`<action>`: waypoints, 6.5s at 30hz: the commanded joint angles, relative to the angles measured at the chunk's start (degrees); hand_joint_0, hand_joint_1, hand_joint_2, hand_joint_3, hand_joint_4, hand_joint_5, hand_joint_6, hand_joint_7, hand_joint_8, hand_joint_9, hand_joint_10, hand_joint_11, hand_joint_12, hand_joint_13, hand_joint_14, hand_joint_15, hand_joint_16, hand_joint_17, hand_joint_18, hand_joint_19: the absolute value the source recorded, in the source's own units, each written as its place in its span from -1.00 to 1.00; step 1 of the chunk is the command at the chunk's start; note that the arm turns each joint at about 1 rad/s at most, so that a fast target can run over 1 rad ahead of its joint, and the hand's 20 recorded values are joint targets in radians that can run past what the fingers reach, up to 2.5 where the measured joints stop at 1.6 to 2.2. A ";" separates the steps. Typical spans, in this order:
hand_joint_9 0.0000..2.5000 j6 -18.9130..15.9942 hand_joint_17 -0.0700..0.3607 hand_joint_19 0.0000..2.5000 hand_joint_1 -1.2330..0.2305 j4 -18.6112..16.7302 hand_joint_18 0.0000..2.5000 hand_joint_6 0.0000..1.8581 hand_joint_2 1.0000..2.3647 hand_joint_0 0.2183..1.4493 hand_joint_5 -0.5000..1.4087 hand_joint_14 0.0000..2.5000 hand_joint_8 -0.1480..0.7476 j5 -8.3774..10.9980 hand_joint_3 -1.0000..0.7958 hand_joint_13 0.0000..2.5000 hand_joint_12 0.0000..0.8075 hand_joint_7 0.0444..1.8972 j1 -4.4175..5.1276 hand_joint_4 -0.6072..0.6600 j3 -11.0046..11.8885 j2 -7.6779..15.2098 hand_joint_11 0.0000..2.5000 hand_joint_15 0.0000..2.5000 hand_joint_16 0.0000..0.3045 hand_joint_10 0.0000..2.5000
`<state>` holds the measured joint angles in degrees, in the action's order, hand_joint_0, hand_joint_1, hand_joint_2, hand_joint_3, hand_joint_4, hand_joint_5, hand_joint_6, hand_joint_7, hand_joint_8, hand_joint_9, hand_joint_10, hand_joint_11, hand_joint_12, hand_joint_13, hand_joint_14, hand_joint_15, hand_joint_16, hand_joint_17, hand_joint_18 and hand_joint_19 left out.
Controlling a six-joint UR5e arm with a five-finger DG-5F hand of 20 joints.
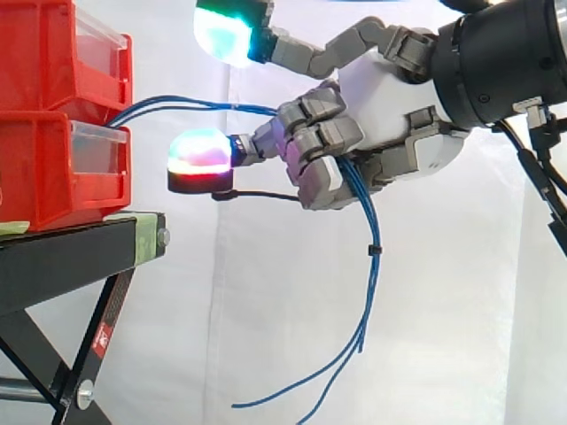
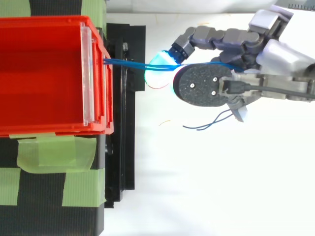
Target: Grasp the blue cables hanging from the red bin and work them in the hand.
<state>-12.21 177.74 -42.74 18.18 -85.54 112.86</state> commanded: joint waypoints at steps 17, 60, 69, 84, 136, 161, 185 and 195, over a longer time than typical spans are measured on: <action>-0.37 1.40 -0.05 0.10 -0.17 0.50 -0.04 -0.96 -0.99 0.03 -0.13 1.00 0.47 0.29 -0.87 -0.33 0.29 0.40 -0.43 0.36 4.86 -0.01 1.00 0.51 -0.61 1.00; -0.37 8.60 -0.05 0.10 -0.17 2.26 -0.04 -0.73 -0.99 0.08 -0.14 1.00 0.47 7.68 -0.81 -0.33 0.29 0.34 -2.36 0.35 4.86 0.35 1.00 0.51 -0.61 1.00; -0.37 8.69 -0.05 0.10 -0.21 1.99 -0.04 -0.51 -0.98 0.12 -0.22 1.00 0.47 7.76 -0.74 -0.33 0.29 0.30 -2.45 0.35 5.73 0.35 1.00 0.51 -0.61 1.00; -0.37 8.60 -0.05 0.10 -0.28 1.99 -0.04 0.20 -0.97 0.19 -0.50 1.00 0.47 7.76 -0.35 -0.33 0.29 0.02 -2.19 0.26 5.73 0.35 1.00 0.51 -0.61 1.00; -0.37 8.07 -0.05 0.10 -0.28 2.17 -0.04 -0.16 -1.00 -0.05 -0.45 1.00 0.47 1.52 -0.92 -0.33 0.29 0.11 -2.10 0.31 5.65 0.35 1.00 0.51 -0.61 1.00; -0.37 8.16 -0.05 0.10 -0.37 3.58 -0.04 0.16 -0.97 0.20 -0.56 1.00 0.47 -0.23 -0.29 -0.33 0.29 0.01 -2.10 0.21 5.73 0.35 1.00 0.51 -0.61 1.00; -0.37 8.25 -0.05 0.10 -0.11 1.73 -0.04 -1.00 -0.97 0.29 -0.12 1.00 0.47 -0.32 -0.22 -0.33 0.29 0.39 -2.10 0.22 5.73 0.35 1.00 0.51 -0.61 1.00; -0.37 7.46 -0.05 0.10 -0.24 1.64 -0.04 -0.09 -0.99 0.37 -0.30 1.00 0.47 -0.32 0.23 -0.33 0.29 0.15 -2.10 0.19 5.73 0.35 1.00 0.51 -0.61 1.00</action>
<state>-4.44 179.40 -43.07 16.08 -79.82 113.20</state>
